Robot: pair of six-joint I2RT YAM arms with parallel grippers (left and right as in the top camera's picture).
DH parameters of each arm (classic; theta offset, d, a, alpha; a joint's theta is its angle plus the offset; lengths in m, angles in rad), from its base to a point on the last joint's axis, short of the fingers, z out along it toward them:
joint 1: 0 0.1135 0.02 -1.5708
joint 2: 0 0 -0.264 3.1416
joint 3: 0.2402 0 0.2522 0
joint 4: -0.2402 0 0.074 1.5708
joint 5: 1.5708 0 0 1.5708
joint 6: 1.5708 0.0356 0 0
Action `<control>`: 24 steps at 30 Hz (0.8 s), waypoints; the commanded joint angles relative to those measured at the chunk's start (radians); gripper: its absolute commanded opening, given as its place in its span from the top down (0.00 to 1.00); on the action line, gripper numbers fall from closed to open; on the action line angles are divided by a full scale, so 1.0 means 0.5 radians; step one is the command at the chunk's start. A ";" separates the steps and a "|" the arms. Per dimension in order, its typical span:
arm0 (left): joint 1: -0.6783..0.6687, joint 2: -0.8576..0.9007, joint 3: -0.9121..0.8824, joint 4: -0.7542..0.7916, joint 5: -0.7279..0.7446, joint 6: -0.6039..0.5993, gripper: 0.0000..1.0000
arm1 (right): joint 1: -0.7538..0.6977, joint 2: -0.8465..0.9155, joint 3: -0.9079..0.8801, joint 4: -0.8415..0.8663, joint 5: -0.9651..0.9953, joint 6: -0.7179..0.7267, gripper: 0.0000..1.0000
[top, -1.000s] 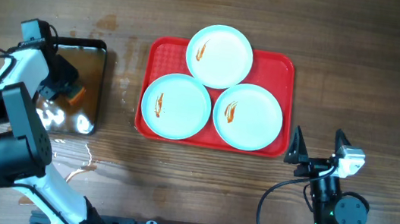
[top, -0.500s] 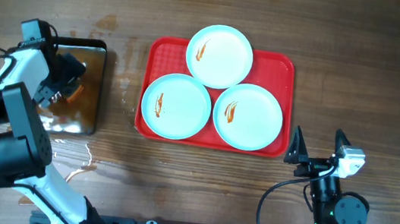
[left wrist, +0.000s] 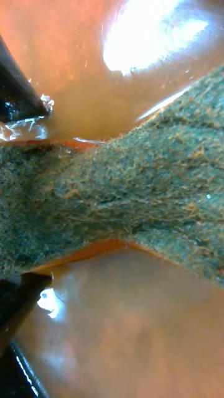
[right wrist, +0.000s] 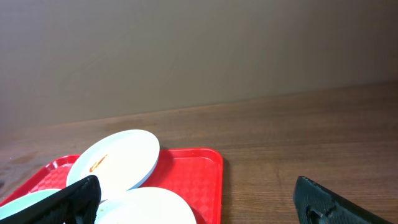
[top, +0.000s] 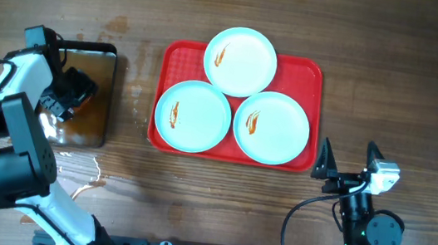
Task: Clean dirty plates on tray and stack at the side
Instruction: 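Grasp the sponge with the left gripper in the water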
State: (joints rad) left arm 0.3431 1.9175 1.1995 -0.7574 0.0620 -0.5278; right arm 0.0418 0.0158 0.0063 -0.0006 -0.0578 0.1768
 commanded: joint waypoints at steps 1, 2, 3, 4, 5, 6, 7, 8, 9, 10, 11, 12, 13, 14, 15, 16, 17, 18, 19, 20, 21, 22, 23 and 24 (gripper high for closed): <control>0.004 0.002 -0.017 0.001 0.037 0.000 0.53 | -0.014 -0.011 -0.002 0.005 0.027 -0.034 0.00; 0.004 0.002 -0.017 0.001 0.030 0.001 0.58 | -0.014 -0.011 -0.002 0.005 0.027 -0.034 0.00; 0.004 0.002 -0.017 0.002 0.031 0.000 0.62 | -0.014 -0.011 -0.002 0.005 0.027 -0.034 0.00; 0.004 0.002 -0.017 0.002 0.031 0.000 0.67 | -0.014 -0.011 -0.002 0.005 0.027 -0.034 0.00; 0.004 0.002 -0.017 0.006 0.031 0.000 0.76 | -0.014 -0.011 -0.002 0.005 0.027 -0.034 0.00; 0.004 0.002 -0.017 0.011 0.031 0.000 0.89 | -0.014 -0.011 -0.002 0.005 0.027 -0.034 0.00; 0.004 0.002 -0.017 0.018 0.031 0.000 0.95 | -0.014 -0.011 -0.002 0.005 0.027 -0.034 0.00; 0.004 0.002 -0.017 0.026 0.030 0.000 0.96 | -0.014 -0.011 -0.002 0.005 0.027 -0.034 0.00; 0.004 0.002 -0.017 0.038 0.030 0.000 0.96 | -0.014 -0.011 -0.002 0.005 0.027 -0.034 0.00; 0.004 0.002 -0.017 0.049 0.029 0.000 0.96 | -0.014 -0.011 -0.002 0.005 0.027 -0.034 0.00; 0.004 0.002 -0.017 0.056 0.027 0.000 0.87 | -0.014 -0.011 -0.002 0.005 0.027 -0.034 0.00; 0.004 0.002 -0.017 0.063 0.016 0.000 0.65 | -0.014 -0.011 -0.002 0.005 0.027 -0.034 0.00; 0.004 0.002 -0.017 0.073 0.000 0.000 0.32 | -0.014 -0.011 -0.002 0.005 0.027 -0.034 0.00; 0.004 0.002 -0.017 0.088 -0.031 0.000 0.00 | -0.014 -0.011 -0.002 0.005 0.027 -0.034 0.00; 0.004 0.002 -0.017 0.104 -0.076 0.000 0.00 | -0.014 -0.011 -0.002 0.005 0.027 -0.034 0.00; 0.004 0.002 -0.017 0.127 -0.130 0.000 0.00 | -0.014 -0.011 -0.002 0.005 0.027 -0.034 0.00; 0.004 0.002 -0.017 0.150 -0.201 -0.001 0.00 | -0.014 -0.011 -0.002 0.005 0.027 -0.034 0.00; 0.004 0.002 -0.017 0.172 -0.244 -0.001 0.00 | -0.014 -0.011 -0.002 0.005 0.027 -0.034 0.00; 0.004 0.002 -0.017 0.201 -0.275 -0.001 0.00 | -0.014 -0.011 -0.002 0.005 0.027 -0.034 0.00; 0.004 0.002 -0.017 0.233 -0.287 0.000 0.00 | -0.014 -0.011 -0.002 0.005 0.027 -0.034 0.00; 0.004 0.002 -0.017 0.270 -0.294 0.000 0.00 | -0.014 -0.011 -0.002 0.005 0.027 -0.034 0.00; 0.004 0.002 -0.017 0.298 -0.292 -0.001 0.01 | -0.014 -0.011 -0.002 0.005 0.027 -0.034 0.00; 0.004 0.002 -0.017 0.323 -0.290 -0.002 0.07 | -0.014 -0.011 -0.002 0.005 0.027 -0.034 0.00; 0.003 0.002 -0.017 0.329 -0.283 -0.002 0.19 | -0.014 -0.011 -0.002 0.005 0.027 -0.034 0.00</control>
State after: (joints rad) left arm 0.3431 1.9137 1.1980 -0.6086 -0.0475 -0.5343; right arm 0.0418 0.0154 0.0063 -0.0006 -0.0578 0.1768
